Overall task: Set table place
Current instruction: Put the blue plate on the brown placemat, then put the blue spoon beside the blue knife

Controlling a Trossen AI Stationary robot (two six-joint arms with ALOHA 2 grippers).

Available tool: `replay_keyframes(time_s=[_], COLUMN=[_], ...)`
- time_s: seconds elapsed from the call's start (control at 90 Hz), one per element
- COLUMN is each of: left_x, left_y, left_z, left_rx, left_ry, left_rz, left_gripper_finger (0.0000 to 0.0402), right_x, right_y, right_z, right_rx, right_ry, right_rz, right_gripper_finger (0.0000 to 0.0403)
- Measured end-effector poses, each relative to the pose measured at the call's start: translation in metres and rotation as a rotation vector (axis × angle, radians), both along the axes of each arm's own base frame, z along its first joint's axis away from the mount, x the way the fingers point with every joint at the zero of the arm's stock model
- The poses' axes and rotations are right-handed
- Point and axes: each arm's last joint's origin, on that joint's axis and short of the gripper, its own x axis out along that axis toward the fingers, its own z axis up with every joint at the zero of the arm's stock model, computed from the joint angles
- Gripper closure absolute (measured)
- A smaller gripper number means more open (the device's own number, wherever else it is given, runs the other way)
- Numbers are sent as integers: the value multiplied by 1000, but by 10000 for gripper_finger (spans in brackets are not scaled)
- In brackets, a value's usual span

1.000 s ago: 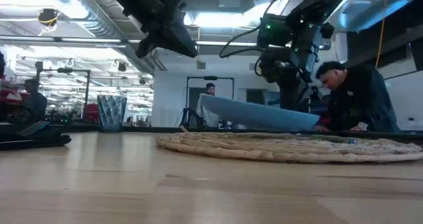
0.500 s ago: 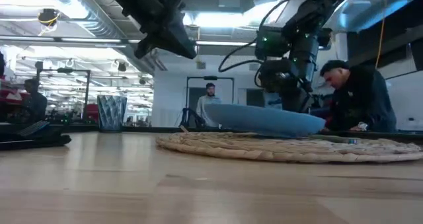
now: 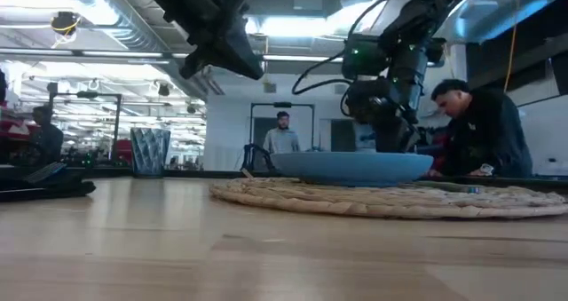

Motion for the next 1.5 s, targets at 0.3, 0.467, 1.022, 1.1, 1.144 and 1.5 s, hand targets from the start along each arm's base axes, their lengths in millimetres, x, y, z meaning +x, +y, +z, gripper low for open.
replay_keyframes(time_s=[0.3,0.467,1.022,1.1,1.144,1.5], left_x=[0,-2,-10,-10,-10,-9], left_y=[0,0,-1,-1,-1,2], left_z=[-1,-3,-19,-20,-19,-19], left_rx=[2,9,42,44,48,27], left_ry=[9,42,130,128,123,121], left_rz=[0,-4,8,5,0,-19], left_gripper_finger=[402,402,402,402,402,402], right_x=[4,13,-25,-35,-41,-84], right_y=[-2,-5,18,27,32,86], right_z=[13,40,127,134,137,135], right_rx=[-10,-47,-82,-89,-93,-86], right_ry=[-8,-12,105,98,90,106], right_rz=[30,86,188,174,165,50], right_gripper_finger=[316,315,315,315,315,315])
